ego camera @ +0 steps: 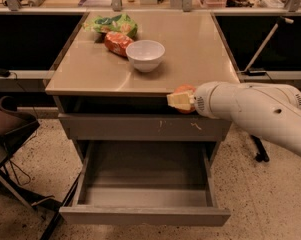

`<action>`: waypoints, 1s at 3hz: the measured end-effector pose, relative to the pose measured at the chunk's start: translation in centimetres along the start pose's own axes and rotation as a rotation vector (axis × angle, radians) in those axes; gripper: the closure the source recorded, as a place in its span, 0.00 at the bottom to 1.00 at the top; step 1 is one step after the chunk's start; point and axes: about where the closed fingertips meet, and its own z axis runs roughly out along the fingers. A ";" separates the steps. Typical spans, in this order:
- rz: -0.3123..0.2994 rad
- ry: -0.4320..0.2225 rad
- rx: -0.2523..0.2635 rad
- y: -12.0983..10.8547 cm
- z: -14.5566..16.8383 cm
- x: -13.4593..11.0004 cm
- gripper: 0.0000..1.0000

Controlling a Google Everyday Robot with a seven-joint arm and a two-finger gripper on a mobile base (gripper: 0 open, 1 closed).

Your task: Pick apple from middle drawer and place on counter

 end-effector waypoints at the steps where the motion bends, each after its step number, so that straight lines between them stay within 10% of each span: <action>1: 0.004 -0.004 0.057 -2.2 -0.6 -4.3 1.00; 3: -0.018 0.025 0.189 -6.5 -1.7 -14.8 1.00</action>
Offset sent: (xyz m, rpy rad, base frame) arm 0.1773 -0.0950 0.3000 -0.1532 -0.1233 -0.3079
